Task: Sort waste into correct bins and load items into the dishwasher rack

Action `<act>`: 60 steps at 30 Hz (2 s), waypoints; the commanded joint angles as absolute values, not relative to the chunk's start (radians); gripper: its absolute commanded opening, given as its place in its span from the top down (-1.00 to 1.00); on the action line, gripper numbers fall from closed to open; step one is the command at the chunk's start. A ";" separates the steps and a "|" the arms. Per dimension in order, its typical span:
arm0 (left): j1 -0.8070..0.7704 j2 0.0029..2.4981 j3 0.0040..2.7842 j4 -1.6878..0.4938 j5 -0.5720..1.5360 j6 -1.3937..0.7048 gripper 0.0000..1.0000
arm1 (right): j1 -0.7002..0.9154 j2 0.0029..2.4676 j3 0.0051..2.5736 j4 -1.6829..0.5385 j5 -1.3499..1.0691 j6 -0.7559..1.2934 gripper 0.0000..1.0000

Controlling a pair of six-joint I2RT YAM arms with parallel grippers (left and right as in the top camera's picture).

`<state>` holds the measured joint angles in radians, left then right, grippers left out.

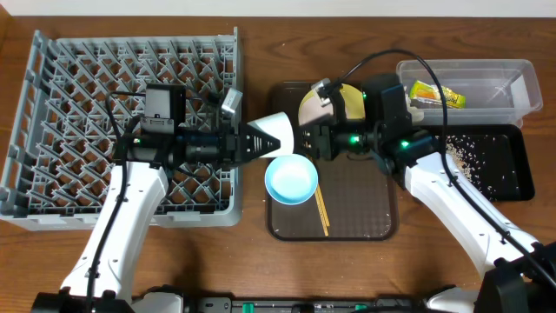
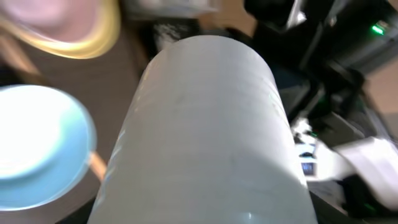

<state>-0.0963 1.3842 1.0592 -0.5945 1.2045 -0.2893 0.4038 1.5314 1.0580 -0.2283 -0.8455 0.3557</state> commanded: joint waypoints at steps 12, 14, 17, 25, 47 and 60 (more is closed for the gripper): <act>-0.094 1.137 1.104 -0.749 0.168 -0.229 -0.05 | 0.319 1.509 1.066 -0.733 -0.321 0.131 0.24; -0.094 1.115 1.106 -0.794 0.046 -0.229 -0.03 | 0.319 1.487 1.066 -0.780 -0.247 0.129 0.23; -0.094 1.106 1.106 -0.875 -0.117 -0.228 -0.02 | 0.319 1.435 1.066 -0.835 -0.164 0.129 0.22; -0.041 1.180 1.106 -0.950 -0.202 -0.235 0.08 | 0.319 1.330 1.066 -0.876 -0.127 0.114 0.15; 0.073 1.546 1.106 -0.920 -0.070 -0.249 -0.02 | 0.319 1.330 1.066 -0.887 -0.128 0.115 0.14; 0.073 1.505 1.108 -0.939 -0.070 -0.249 -0.83 | 0.319 1.330 1.066 -0.890 -0.128 0.115 -0.07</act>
